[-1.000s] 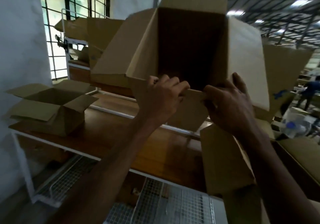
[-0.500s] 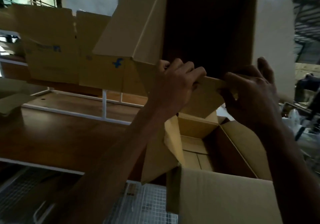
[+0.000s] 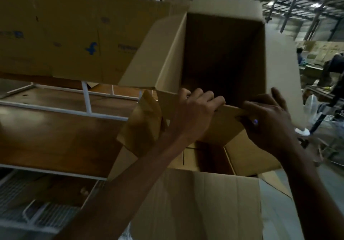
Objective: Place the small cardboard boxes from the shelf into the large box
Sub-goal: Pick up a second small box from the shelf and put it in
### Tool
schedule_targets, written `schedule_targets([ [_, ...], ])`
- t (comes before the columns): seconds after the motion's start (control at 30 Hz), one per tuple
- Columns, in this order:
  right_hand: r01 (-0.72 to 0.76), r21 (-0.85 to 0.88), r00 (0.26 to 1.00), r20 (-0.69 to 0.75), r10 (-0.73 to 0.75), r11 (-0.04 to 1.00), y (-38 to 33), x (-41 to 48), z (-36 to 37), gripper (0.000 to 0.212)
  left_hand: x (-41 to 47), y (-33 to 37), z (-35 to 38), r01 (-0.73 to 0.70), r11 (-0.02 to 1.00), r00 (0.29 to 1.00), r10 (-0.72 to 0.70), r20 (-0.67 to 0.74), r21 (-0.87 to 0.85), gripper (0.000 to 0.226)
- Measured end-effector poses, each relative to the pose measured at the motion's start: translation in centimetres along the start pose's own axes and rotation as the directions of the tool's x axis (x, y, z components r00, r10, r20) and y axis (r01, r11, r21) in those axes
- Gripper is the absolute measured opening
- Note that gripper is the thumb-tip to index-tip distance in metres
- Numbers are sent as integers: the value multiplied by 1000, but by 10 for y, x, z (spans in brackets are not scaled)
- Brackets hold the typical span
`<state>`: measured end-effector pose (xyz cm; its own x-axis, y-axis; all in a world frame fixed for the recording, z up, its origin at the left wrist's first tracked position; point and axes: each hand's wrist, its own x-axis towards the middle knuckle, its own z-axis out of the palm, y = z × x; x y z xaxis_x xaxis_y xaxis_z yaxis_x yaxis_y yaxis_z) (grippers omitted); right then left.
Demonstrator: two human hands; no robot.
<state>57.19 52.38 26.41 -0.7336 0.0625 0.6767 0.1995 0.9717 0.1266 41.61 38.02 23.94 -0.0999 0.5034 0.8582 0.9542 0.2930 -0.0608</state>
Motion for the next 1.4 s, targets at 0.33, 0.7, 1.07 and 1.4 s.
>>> schedule_targets([
  [0.33, -180, 218, 949, 295, 111, 959, 39, -45, 55, 44, -39, 36, 38, 135, 991, 949, -134, 287, 15, 28],
  [0.7, -188, 248, 824, 567, 15, 951, 15, -71, 116, 30, -104, 24, 76, 319, 947, 756, -268, 597, 21, 20],
  [1.07, -232, 251, 898, 426, 108, 940, -51, -61, 150, 52, -133, -16, 45, 381, 924, 770, -318, 553, 1, 40],
  [1.4, -182, 351, 949, 309, 70, 919, -207, 13, 184, 63, -191, -140, -24, 413, 908, 812, -404, 421, 74, 53],
])
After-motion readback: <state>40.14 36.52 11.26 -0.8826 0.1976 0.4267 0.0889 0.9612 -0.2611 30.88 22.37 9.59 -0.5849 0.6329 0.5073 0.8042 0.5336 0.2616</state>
